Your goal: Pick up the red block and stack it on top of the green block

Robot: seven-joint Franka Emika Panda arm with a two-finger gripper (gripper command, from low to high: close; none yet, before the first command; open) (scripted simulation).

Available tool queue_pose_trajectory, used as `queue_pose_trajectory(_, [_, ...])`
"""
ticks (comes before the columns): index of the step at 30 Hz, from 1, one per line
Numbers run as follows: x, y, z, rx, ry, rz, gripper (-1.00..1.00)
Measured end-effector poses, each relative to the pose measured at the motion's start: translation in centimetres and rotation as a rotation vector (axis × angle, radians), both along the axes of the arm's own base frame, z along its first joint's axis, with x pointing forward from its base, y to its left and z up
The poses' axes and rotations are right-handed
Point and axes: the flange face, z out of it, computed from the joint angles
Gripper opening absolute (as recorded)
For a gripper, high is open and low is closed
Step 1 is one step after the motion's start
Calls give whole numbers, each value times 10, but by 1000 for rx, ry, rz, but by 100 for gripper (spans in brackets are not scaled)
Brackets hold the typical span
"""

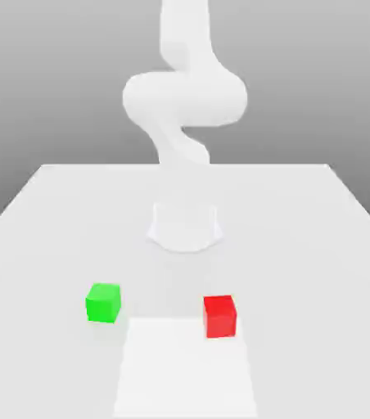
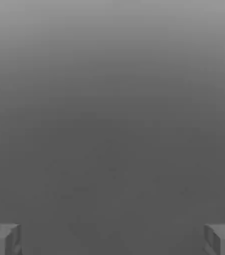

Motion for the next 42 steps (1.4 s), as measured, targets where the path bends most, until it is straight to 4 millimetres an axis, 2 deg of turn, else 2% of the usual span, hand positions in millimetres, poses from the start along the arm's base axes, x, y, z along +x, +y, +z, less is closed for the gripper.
queue_pose_trajectory(4, [33,13,-99,7,149,23,0])
queue_pose_trajectory(7, [42,24,-174,6,259,39,0])
queue_pose_trajectory(9, [40,31,-225,3,335,49,0])
queue_pose_trajectory(12, [25,41,-300,-8,454,64,0])
queue_pose_trajectory(18, [-36,53,-451,-47,693,90,0])
queue_pose_trajectory(20, [-42,54,-478,-51,714,94,0])
queue_pose_trajectory(23, [-46,54,-506,-50,721,94,0])
queue_pose_trajectory(24, [-47,54,-513,-50,721,94,-100])
queue_pose_trajectory(31, [-47,54,-515,-50,721,94,-100])
queue_pose_trajectory(39, [-47,53,-457,-49,721,87,-100])
queue_pose_trajectory(42, [-46,25,-447,2,723,-44,-100])
